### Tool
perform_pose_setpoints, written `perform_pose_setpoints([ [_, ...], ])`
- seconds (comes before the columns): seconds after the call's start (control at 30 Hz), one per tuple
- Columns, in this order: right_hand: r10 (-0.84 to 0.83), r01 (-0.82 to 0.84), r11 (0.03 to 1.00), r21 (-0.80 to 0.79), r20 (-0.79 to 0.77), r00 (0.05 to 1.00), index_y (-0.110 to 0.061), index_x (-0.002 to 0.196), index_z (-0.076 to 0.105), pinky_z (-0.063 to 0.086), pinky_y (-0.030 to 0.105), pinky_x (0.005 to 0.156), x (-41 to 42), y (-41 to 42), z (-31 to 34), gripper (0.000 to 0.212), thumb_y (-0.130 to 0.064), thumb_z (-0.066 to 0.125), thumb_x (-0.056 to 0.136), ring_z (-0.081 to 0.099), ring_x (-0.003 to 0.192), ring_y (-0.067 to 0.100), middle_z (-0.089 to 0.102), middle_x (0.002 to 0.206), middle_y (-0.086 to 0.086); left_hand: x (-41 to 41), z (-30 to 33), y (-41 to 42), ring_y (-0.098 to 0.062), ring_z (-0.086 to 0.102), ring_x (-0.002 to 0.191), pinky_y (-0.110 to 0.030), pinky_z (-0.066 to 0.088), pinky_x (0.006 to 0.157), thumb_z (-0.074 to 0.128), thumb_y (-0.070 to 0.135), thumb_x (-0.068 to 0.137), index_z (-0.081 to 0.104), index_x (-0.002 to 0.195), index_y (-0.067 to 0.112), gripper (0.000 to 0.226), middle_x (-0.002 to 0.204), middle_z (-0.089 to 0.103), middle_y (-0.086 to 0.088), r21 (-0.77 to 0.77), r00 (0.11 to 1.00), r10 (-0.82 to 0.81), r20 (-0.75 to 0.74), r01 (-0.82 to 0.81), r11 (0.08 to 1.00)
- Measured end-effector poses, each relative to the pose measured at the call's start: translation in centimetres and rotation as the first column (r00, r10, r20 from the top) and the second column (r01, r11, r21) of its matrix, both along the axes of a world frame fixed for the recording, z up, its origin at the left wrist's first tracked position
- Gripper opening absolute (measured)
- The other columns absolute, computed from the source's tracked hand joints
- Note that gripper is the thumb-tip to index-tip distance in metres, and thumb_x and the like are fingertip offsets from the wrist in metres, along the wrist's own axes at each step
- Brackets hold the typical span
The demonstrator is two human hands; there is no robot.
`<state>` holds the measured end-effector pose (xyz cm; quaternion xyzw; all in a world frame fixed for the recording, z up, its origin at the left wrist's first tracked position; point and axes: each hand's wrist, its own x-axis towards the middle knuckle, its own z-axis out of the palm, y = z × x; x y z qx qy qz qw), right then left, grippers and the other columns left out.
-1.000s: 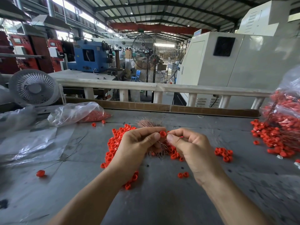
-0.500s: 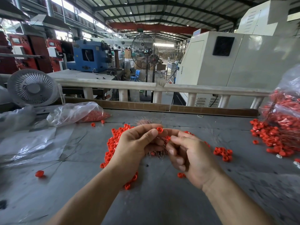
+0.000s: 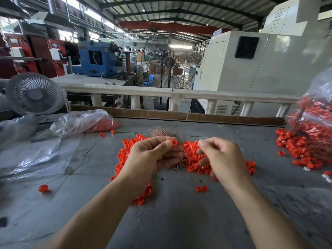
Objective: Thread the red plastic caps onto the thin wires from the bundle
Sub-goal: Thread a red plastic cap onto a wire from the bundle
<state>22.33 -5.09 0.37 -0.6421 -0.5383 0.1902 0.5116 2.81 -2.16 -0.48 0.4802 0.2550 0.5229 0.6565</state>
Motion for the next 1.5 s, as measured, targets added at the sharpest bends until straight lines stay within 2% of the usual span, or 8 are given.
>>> perform_pose_setpoints([
  [0.17, -0.096, 0.129, 0.989, -0.072, 0.350, 0.932, -0.029, 0.067, 0.073, 0.038, 0.012, 0.046, 2.7, 0.5, -0.3, 0.018, -0.030, 0.077, 0.084, 0.060, 0.062, -0.011, 0.065, 0.063, -0.029, 0.0, -0.1, 0.0, -0.031, 0.076, 0.093, -0.029, 0.061, 0.073, 0.068, 0.019, 0.085, 0.073, 0.106, 0.002, 0.028, 0.105, 0.075, -0.025, -0.015, 0.998, -0.016, -0.054, 0.015, 1.000],
  [0.33, 0.063, 0.082, 0.943, -0.323, 0.414, 0.908, -0.042, 0.067, 0.072, 0.043, 0.023, 0.050, 2.0, 0.7, -1.3, 0.018, -0.036, 0.084, 0.080, 0.062, 0.049, 0.007, 0.069, 0.058, -0.014, 0.0, -0.2, 0.0, -0.030, 0.076, 0.092, -0.029, 0.061, 0.073, 0.066, 0.016, 0.089, 0.071, 0.108, 0.001, 0.025, 0.104, 0.075, -0.024, -0.011, 0.997, -0.011, -0.075, 0.010, 1.000],
  [0.43, 0.030, 0.126, 0.951, -0.282, 0.490, 0.871, -0.035, 0.067, 0.072, 0.044, 0.025, 0.055, 1.4, 0.7, -1.8, 0.018, -0.038, 0.082, 0.081, 0.063, 0.062, 0.002, 0.069, 0.065, -0.017, 0.1, -0.3, 0.0, -0.028, 0.075, 0.090, -0.029, 0.061, 0.072, 0.064, 0.012, 0.094, 0.072, 0.107, 0.002, 0.018, 0.104, 0.075, -0.024, -0.007, 0.996, -0.002, -0.091, 0.002, 1.000],
  [0.57, 0.083, 0.016, 0.982, -0.188, 0.504, 0.860, -0.036, 0.079, 0.072, 0.049, 0.024, 0.063, 0.4, 0.6, -2.0, 0.009, -0.035, 0.079, 0.084, 0.062, 0.068, -0.003, 0.068, 0.071, -0.019, 0.2, -0.4, 0.1, -0.025, 0.074, 0.086, -0.030, 0.061, 0.071, 0.063, 0.011, 0.095, 0.073, 0.106, 0.003, 0.016, 0.103, 0.076, -0.023, 0.002, 0.994, 0.013, -0.110, -0.013, 1.000],
  [0.77, 0.124, -0.002, 0.982, -0.187, 0.643, 0.756, -0.036, 0.098, 0.070, 0.047, 0.030, 0.076, -0.4, 1.3, -2.7, 0.010, -0.032, 0.072, 0.089, 0.059, 0.090, 0.010, 0.055, 0.090, -0.014, 0.2, -0.6, 0.1, -0.024, 0.073, 0.085, -0.031, 0.061, 0.073, 0.063, 0.011, 0.096, 0.073, 0.107, 0.002, 0.017, 0.103, 0.076, -0.022, 0.008, 0.993, 0.019, -0.120, -0.019, 1.000],
  [1.13, 0.066, 0.001, 0.994, -0.108, 0.620, 0.782, -0.032, 0.086, 0.060, 0.046, 0.029, 0.073, -0.5, 1.3, -2.6, 0.012, -0.030, 0.071, 0.085, 0.057, 0.086, 0.008, 0.058, 0.089, -0.016, 0.3, -0.7, 0.1, -0.023, 0.073, 0.085, -0.029, 0.060, 0.072, 0.063, 0.011, 0.097, 0.072, 0.109, 0.002, 0.018, 0.103, 0.076, -0.021, 0.016, 0.989, 0.022, -0.144, -0.020, 1.000],
  [1.33, 0.079, -0.023, 0.994, -0.105, 0.565, 0.821, -0.031, 0.091, 0.068, 0.050, 0.028, 0.078, -0.3, 1.3, -2.6, 0.009, -0.026, 0.073, 0.086, 0.061, 0.088, 0.008, 0.063, 0.091, -0.015, 0.4, -0.7, 0.0, -0.021, 0.073, 0.081, -0.028, 0.060, 0.069, 0.062, 0.009, 0.097, 0.072, 0.108, 0.001, 0.017, 0.100, 0.076, -0.021, 0.012, 0.989, 0.025, -0.145, -0.024, 1.000],
  [1.5, 0.071, -0.038, 0.994, -0.100, 0.359, 0.930, -0.030, 0.079, 0.067, 0.040, 0.012, 0.055, 0.1, 1.2, -2.6, 0.017, -0.022, 0.081, 0.083, 0.061, 0.067, -0.003, 0.068, 0.071, -0.021, 0.4, -0.8, 0.1, -0.022, 0.073, 0.081, -0.029, 0.060, 0.069, 0.063, 0.009, 0.097, 0.073, 0.106, 0.002, 0.015, 0.100, 0.076, -0.022, 0.024, 0.990, 0.026, -0.140, -0.023, 0.999],
])
